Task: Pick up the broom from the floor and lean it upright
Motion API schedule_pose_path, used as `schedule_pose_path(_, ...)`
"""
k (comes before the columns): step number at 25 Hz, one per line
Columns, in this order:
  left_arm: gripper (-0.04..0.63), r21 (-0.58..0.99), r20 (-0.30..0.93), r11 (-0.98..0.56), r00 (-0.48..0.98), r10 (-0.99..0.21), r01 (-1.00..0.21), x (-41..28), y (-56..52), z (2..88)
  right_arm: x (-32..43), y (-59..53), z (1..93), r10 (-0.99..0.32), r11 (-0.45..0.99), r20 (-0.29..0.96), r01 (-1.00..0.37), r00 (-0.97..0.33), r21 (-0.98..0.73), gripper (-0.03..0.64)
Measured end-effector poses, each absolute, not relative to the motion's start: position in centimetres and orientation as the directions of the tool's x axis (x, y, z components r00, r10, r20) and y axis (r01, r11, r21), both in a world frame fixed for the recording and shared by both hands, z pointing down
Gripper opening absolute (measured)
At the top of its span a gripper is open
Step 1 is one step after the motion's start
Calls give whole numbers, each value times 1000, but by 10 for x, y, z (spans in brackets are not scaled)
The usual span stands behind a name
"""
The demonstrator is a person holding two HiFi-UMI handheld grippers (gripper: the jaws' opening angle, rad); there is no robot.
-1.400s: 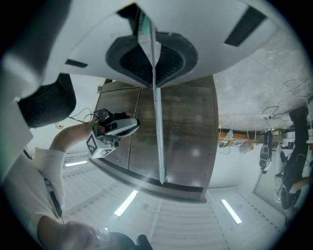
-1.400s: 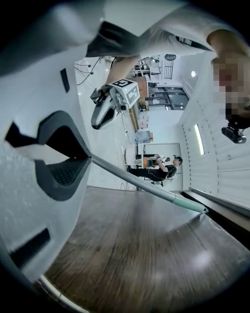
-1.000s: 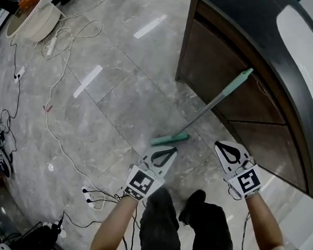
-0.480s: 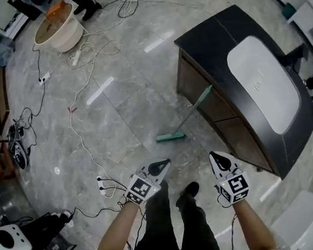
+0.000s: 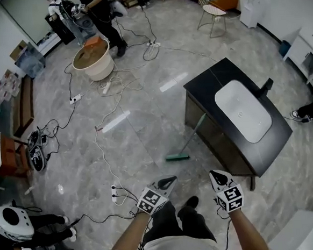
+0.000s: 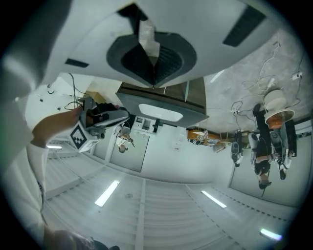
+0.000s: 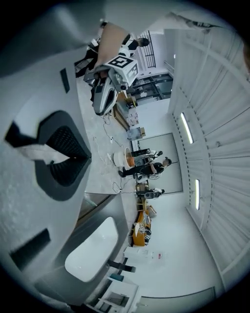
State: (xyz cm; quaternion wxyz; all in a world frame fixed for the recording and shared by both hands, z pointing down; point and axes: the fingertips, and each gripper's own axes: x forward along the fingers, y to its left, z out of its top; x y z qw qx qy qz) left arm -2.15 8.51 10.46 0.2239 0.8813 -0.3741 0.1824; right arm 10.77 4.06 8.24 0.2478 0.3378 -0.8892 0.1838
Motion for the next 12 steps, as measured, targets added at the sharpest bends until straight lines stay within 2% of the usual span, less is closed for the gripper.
schedule_pose_path(5, 9, 270, 448, -602, 652, -612, -751, -37, 126, 36, 87, 71, 13, -545, 722, 506, -681, -669, -123, 0)
schedule_pose_path(12, 9, 290, 408, -591, 656, -635, -753, -92, 184, -11, 43, 125, -43, -592, 720, 454, -690, -665, -72, 0)
